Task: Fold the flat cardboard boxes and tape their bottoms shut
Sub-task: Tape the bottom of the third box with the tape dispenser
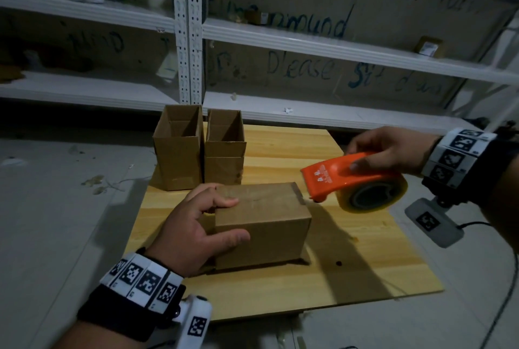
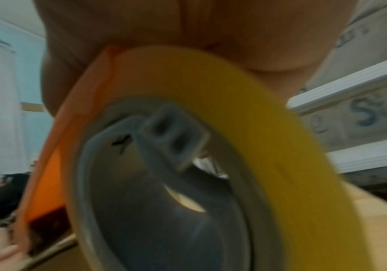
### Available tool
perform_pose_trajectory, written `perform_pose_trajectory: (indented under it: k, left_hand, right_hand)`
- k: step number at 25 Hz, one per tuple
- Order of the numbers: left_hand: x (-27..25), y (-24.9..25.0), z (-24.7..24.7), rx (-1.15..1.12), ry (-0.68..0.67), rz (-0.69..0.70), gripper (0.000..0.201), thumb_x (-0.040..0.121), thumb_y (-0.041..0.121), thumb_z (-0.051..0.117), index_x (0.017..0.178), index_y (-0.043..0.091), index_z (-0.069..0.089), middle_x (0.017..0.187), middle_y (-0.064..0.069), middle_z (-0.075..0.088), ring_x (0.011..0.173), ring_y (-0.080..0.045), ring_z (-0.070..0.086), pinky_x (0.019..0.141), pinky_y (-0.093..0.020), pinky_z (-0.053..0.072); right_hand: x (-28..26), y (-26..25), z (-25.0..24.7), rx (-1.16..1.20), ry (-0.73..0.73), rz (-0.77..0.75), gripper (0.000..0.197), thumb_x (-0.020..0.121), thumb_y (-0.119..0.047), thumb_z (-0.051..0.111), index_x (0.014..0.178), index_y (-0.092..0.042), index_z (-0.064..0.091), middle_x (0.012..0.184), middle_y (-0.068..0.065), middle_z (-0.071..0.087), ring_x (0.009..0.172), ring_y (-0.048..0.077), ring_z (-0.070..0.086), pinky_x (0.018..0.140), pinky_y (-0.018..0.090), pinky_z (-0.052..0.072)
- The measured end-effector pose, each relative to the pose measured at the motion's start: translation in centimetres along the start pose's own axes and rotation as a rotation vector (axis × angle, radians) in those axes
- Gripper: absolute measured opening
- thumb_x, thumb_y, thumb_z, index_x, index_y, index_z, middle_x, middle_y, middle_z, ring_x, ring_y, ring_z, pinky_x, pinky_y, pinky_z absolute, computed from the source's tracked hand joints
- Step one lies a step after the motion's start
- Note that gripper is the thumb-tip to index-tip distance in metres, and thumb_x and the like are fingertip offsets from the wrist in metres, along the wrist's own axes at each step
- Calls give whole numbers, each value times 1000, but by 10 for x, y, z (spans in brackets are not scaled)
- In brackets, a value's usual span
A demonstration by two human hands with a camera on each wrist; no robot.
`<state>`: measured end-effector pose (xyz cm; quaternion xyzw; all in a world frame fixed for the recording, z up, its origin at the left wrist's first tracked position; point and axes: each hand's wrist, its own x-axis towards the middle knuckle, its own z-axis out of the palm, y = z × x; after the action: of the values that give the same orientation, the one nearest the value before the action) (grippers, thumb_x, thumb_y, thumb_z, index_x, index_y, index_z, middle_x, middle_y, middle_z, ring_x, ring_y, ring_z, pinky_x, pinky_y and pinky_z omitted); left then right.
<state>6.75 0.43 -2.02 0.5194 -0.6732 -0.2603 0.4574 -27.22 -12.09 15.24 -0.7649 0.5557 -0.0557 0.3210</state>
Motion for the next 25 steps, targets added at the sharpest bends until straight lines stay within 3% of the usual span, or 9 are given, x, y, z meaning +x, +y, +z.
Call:
perform_pose_trajectory:
  k: [4, 8, 11, 13, 15, 18, 21, 25]
  left_hand:
    - [-1, 1, 5, 34, -21, 5, 52, 57, 60, 83, 105, 49, 67, 134, 35, 44, 120, 29, 40, 90, 0, 36]
    - [0, -5, 5, 21, -23, -3, 51, 55, 59, 86, 103, 48, 72, 127, 50, 47, 121, 27, 43, 92, -1, 37]
    - [1, -11, 4, 19, -33, -11, 66, 53, 73, 84, 114, 54, 66, 126, 58, 41, 122, 27, 43, 96, -8, 40]
    - [2, -15, 3, 28, -46, -30, 73, 49, 85, 79, 114, 55, 66, 128, 56, 42, 123, 24, 44, 100, -17, 44]
    - [4, -17, 3, 20, -63, -55, 74, 46, 87, 79, 112, 54, 67, 129, 51, 44, 124, 20, 47, 102, -24, 47]
    - [5, -14, 4, 21, -79, -41, 73, 47, 80, 83, 111, 51, 65, 126, 47, 46, 121, 19, 48, 96, -20, 46]
    - [6, -14, 6, 16, -83, -18, 64, 53, 65, 87, 110, 47, 64, 127, 41, 50, 121, 14, 51, 95, -22, 49]
    - [6, -15, 8, 20, -81, -18, 60, 52, 64, 87, 106, 50, 64, 127, 40, 50, 121, 14, 50, 95, -23, 49]
  right_hand:
    - [2, 40, 6, 102, -62, 37, 82, 36, -73, 92, 100, -24, 78, 101, 7, 81, 90, 27, 80, 79, 41, 64]
    - [12, 57, 16, 186, -79, 65, 66, 51, -52, 91, 104, -15, 76, 100, 12, 80, 91, 31, 78, 77, 40, 63]
    - [14, 68, 18, 214, -93, 110, 69, 47, -53, 96, 102, -16, 77, 102, 14, 80, 90, 31, 77, 78, 41, 63]
    - [16, 69, 24, 178, -118, 134, 66, 49, -61, 96, 100, -23, 78, 101, 9, 81, 91, 29, 78, 81, 42, 63]
    - [19, 64, 36, 103, -119, 162, 47, 63, -58, 91, 99, -30, 77, 101, 3, 82, 92, 25, 79, 88, 46, 64]
    - [26, 47, 52, 8, -97, 207, 34, 75, -55, 85, 98, -33, 74, 102, 0, 80, 93, 24, 78, 90, 48, 64]
    - [30, 25, 56, -103, -62, 270, 34, 77, -58, 82, 98, -35, 70, 105, -1, 74, 96, 25, 72, 88, 49, 63]
    - [28, 0, 51, -291, -1, 273, 35, 77, -59, 82, 98, -34, 70, 101, -4, 69, 91, 19, 67, 82, 42, 62]
